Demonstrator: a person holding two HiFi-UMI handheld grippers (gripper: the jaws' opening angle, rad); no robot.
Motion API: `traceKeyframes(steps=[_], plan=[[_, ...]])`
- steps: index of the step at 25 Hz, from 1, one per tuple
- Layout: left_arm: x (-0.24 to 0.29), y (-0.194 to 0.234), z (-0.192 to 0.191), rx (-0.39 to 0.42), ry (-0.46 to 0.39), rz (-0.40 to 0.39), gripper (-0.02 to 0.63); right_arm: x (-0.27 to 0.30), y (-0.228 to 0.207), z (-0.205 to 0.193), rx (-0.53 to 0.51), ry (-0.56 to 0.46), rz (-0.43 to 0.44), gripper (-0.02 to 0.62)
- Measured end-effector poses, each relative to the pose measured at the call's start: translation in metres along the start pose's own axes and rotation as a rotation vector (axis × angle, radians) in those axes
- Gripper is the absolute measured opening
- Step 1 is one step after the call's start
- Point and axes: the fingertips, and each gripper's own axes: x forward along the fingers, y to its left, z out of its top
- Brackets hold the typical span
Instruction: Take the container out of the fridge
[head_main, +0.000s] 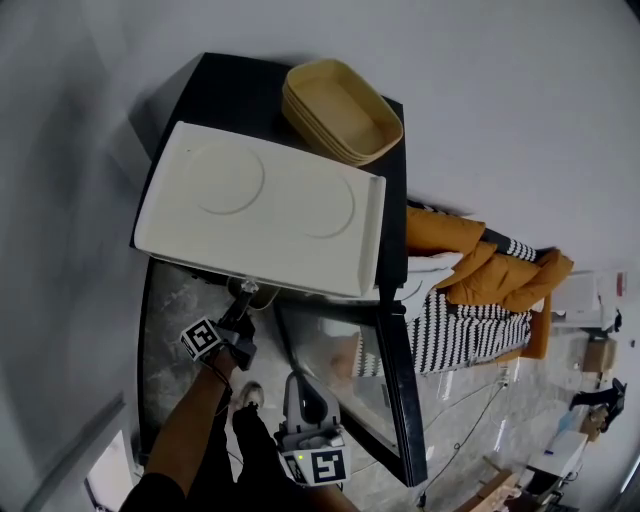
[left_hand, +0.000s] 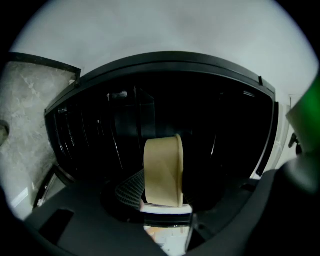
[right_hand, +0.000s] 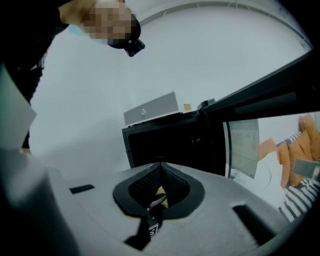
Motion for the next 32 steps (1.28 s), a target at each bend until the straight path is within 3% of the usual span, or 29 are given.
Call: traceKeyframes(steps=[4, 14, 23, 32], plan=[[-0.016, -0.005, 0.002, 0.056, 0.001, -0.017, 0.207, -0.009, 0.003, 0.006, -0.011, -0.017, 0.01, 0.0], [-0.075, -0.045, -0.011, -0.023, -0.081, -0.006, 0.207, -0.043, 0.011, 0.02, 0.01, -0.028, 0.008, 0.0], [-0.127, -0.079, -0.024, -0.024, -0.142, -0.017, 0.207, -0.077, 0.018, 0.021, 0.03, -0.025, 0.026, 0.0], [-0.195, -0.133, -0.061, -0.012, -0.184, -0.043, 0.206, -0.115, 0.03, 0.029, 0.05, -0.015, 0.056, 0.0]])
